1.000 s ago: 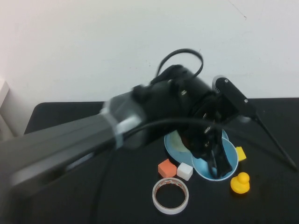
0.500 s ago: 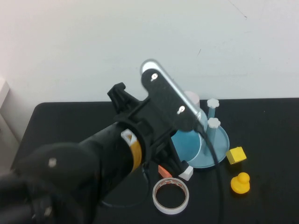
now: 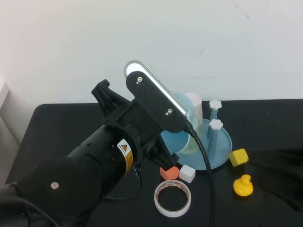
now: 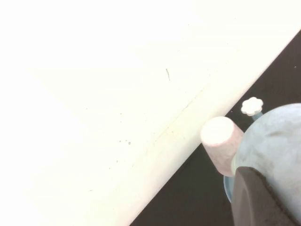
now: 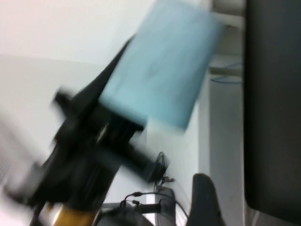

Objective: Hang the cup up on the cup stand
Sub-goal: Adjust the cup with two arms

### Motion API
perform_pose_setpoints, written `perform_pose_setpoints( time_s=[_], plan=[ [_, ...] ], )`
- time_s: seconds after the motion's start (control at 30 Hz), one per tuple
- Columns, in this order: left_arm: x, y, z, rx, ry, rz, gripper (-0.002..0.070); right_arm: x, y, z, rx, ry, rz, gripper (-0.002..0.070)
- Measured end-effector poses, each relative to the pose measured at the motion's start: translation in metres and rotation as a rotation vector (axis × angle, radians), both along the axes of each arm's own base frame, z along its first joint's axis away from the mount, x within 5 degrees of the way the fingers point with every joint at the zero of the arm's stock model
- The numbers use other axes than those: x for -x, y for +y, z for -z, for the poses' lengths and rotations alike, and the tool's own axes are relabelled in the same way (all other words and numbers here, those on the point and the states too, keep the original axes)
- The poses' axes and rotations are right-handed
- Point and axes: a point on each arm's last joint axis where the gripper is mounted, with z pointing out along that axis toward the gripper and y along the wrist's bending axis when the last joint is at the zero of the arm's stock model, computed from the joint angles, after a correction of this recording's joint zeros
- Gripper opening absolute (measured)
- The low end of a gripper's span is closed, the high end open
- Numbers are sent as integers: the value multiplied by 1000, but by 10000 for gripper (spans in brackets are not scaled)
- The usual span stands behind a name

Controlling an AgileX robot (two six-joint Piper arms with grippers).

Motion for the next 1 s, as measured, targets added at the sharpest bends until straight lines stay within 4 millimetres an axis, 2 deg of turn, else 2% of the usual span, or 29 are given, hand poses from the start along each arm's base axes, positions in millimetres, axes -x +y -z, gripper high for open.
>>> perform_pose_setpoints(
  time_s=[0.23, 0.4, 0.5, 0.57, 0.63, 0.83, 1.0],
  plan=[
    [2, -3, 1, 9, 18, 39, 8, -45, 4, 26, -5, 151, -30, 418],
    [3, -5, 1, 12, 25, 55, 8, -59, 11, 34, -37, 188, -90, 423],
    [3, -6, 3, 8, 27, 60, 8, -66, 23, 24, -53, 130, -170, 507],
    [2, -7, 5, 0, 32, 68, 8, -70, 34, 13, -61, 80, -226, 608],
    [2, -9, 8, -17, 36, 83, 8, -75, 43, 2, -67, 34, -263, 653],
    [1, -9, 9, -47, 21, 83, 8, -95, 50, -24, -37, -73, -237, 687],
    [-1, -7, 8, -80, -7, 58, 8, -101, 49, -24, -25, -31, -176, 690]
  ],
)
